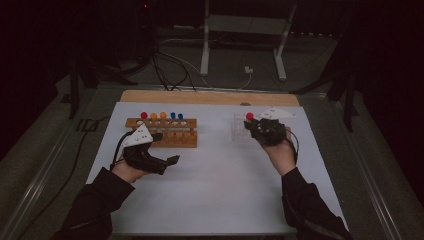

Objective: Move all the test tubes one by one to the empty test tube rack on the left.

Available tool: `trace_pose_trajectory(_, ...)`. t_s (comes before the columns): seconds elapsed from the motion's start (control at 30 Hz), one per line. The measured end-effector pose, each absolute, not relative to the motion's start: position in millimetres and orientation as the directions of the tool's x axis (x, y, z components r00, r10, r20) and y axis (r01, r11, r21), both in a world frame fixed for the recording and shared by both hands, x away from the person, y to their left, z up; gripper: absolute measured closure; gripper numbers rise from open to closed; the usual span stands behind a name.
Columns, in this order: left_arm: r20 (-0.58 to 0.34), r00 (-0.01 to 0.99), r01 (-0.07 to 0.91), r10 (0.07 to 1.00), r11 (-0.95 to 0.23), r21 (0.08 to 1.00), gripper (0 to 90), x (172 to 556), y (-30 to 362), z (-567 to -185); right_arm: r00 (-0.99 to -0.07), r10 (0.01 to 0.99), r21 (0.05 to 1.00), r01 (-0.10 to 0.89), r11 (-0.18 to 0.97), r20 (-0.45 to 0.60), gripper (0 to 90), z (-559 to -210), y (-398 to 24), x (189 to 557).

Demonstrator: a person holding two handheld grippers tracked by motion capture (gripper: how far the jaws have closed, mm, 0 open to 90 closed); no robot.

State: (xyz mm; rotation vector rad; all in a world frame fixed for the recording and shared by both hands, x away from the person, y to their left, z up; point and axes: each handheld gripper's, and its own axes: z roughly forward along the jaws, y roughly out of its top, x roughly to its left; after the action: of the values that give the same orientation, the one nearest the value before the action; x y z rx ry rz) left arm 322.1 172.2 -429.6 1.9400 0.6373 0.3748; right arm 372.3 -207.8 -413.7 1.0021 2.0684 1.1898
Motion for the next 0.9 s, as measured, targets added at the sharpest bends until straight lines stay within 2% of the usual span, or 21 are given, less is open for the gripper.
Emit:
trace_pose_trajectory(0.23, -0.004, 0.851, 0.234, 0.526, -0.372, 0.898, 2.2, 324, 149, -421, -0.697, 0.710, 0.859, 0.302, 0.414, -0.097, 74.6, -432, -174, 340)
trace_pose_trajectory(0.63, -0.019, 0.908, 0.184, 0.418, -0.359, 0.915, 6.2, 329, 102, -411, -0.786, 0.615, 0.844, 0.287, 0.453, -0.063, 74.6, -453, -146, 314)
trace_pose_trajectory(0.7, -0.027, 0.913, 0.185, 0.408, -0.353, 0.917, 7.9, 330, 95, -411, -0.792, 0.607, 0.842, 0.287, 0.458, -0.060, 74.6, -455, -143, 313)
trace_pose_trajectory(0.9, -0.017, 0.921, 0.168, 0.388, -0.358, 0.918, 24.8, 331, 81, -417, -0.803, 0.593, 0.842, 0.281, 0.460, -0.056, 74.6, -455, -140, 310)
